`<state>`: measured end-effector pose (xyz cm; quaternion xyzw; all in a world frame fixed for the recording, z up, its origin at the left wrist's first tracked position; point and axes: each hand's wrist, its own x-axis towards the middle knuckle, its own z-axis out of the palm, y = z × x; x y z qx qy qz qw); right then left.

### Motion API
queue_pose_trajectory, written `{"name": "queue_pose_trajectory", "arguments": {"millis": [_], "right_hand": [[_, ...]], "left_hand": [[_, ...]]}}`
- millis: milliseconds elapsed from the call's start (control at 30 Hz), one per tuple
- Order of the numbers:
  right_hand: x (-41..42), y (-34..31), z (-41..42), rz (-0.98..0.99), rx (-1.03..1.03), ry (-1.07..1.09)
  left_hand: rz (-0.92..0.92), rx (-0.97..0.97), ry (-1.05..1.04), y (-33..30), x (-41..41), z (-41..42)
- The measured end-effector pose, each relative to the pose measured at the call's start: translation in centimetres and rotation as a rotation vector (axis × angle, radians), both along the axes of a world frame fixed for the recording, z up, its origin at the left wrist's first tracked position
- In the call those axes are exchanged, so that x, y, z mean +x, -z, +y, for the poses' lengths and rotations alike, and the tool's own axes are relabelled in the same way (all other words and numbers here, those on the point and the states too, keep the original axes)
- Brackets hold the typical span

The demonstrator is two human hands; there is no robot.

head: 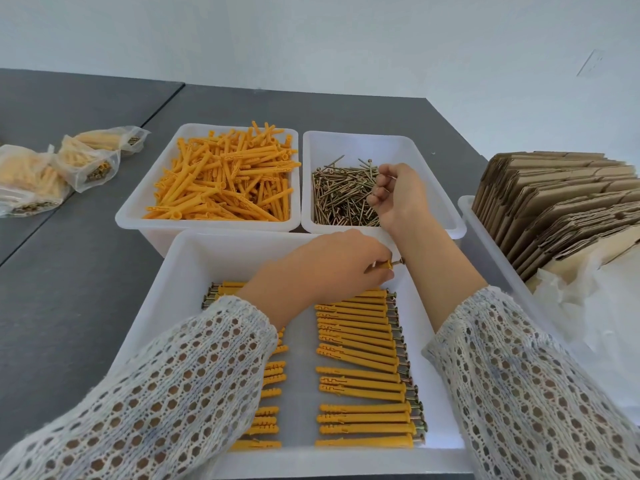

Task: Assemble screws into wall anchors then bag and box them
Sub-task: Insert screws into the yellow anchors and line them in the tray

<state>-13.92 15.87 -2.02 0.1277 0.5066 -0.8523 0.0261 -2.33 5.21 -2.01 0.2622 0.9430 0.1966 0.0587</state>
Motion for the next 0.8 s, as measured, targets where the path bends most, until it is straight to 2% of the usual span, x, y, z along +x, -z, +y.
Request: {"name": "queue_pose_trajectory", "arguments": {"millis": [100, 200, 400, 533, 800], "right_hand": [[-0.1, 0.1, 0.0, -0.013, 0.004, -0.006], [-0.1, 0.1, 0.0, -0.017, 0.032, -0.020], [0.0, -0.2, -0.5, -0.003, 0.227, -0.072], [0.1, -0.2, -0.5, 0.000, 0.269, -0.091], [0.1, -0.1, -0.7, 0.019, 0.357, -0.105]], "left_hand": [[0.092, -0.135, -0.019, 0.4, 0.1, 0.1], [0.118, -0.181, -0.033, 0.8, 0.2, 0.1], [0.151, -0.378, -0.030, 1.3, 0.3, 1.2], [0.239, -0.490, -0.052, 1.3, 0.4, 2.0], [0.314, -0.466, -0.076, 1.7, 0.4, 2.2]]}}
